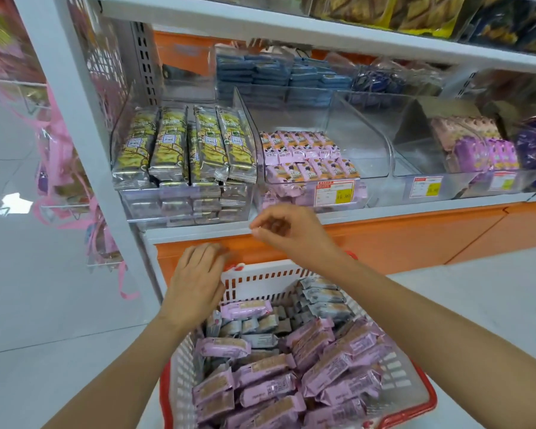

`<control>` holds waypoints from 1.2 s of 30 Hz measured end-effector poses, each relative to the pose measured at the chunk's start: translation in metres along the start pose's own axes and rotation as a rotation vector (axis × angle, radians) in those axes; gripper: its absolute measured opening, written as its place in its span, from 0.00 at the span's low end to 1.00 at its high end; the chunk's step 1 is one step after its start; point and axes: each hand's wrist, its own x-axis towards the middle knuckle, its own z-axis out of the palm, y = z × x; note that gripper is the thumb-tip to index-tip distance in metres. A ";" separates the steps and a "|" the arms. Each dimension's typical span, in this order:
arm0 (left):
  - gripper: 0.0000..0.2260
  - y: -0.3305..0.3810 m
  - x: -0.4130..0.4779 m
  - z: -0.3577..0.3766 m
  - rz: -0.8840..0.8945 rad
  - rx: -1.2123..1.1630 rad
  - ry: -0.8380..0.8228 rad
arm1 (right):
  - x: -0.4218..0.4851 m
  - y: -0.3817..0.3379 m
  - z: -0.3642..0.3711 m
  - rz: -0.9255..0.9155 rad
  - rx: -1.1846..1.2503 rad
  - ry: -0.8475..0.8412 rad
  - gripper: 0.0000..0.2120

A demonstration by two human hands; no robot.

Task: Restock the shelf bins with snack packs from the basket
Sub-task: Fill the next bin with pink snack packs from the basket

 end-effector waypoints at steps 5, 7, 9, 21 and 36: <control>0.26 -0.027 -0.035 0.023 -0.115 -0.040 -0.275 | -0.028 0.068 0.064 0.190 -0.165 -0.208 0.07; 0.29 -0.037 -0.050 0.034 -0.144 0.000 -0.342 | -0.038 0.094 0.086 0.278 -0.262 -0.295 0.11; 0.31 -0.043 -0.063 0.044 -0.166 -0.011 -0.390 | -0.045 0.116 0.103 0.355 -0.329 -0.366 0.16; 0.31 -0.040 -0.073 0.054 -0.212 -0.105 -0.394 | -0.058 0.178 0.169 0.386 -0.621 -0.444 0.20; 0.22 -0.015 -0.035 0.037 -0.045 -0.282 -0.216 | -0.044 0.130 0.098 0.183 -0.262 -0.254 0.14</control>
